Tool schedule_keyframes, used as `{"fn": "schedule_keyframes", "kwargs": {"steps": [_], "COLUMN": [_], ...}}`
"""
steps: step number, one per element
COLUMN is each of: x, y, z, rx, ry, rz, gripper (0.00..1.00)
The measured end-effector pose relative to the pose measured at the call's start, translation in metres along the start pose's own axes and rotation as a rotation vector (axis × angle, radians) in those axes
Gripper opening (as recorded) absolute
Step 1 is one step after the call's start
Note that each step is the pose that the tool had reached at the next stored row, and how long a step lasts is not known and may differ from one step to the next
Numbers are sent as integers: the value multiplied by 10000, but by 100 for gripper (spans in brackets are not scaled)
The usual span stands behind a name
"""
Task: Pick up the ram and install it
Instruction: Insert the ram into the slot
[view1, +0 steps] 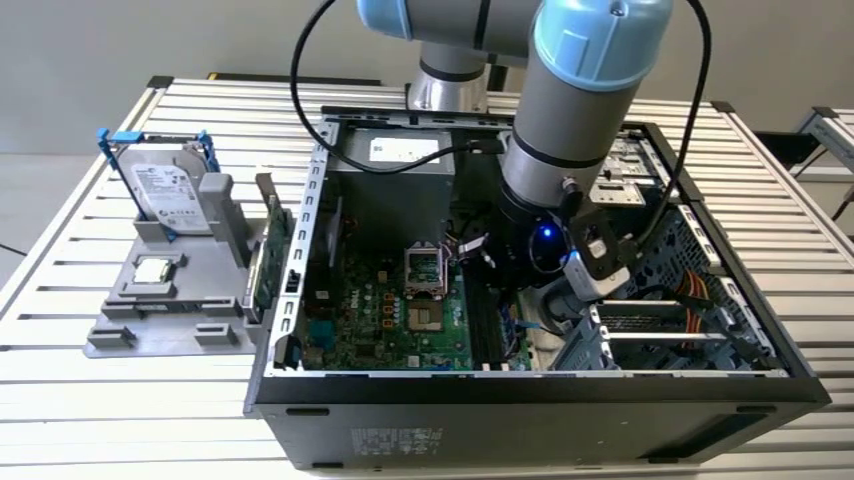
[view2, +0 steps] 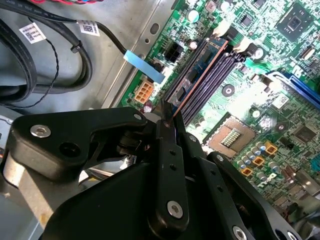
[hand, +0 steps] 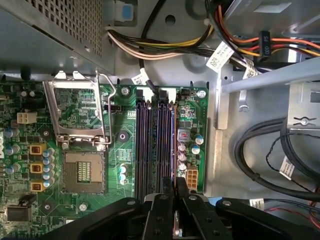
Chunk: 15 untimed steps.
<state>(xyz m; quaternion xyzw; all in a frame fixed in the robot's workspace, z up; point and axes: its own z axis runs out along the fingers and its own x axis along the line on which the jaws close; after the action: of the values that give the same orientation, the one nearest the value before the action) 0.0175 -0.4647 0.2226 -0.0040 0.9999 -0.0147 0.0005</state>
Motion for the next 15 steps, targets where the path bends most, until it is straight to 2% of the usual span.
{"fn": "schedule_keyframes", "kwargs": {"steps": [15], "x": [1], "y": [16], "z": [50], "rx": [-2], "ry": [6], "rz": [0], "gripper": [0]}}
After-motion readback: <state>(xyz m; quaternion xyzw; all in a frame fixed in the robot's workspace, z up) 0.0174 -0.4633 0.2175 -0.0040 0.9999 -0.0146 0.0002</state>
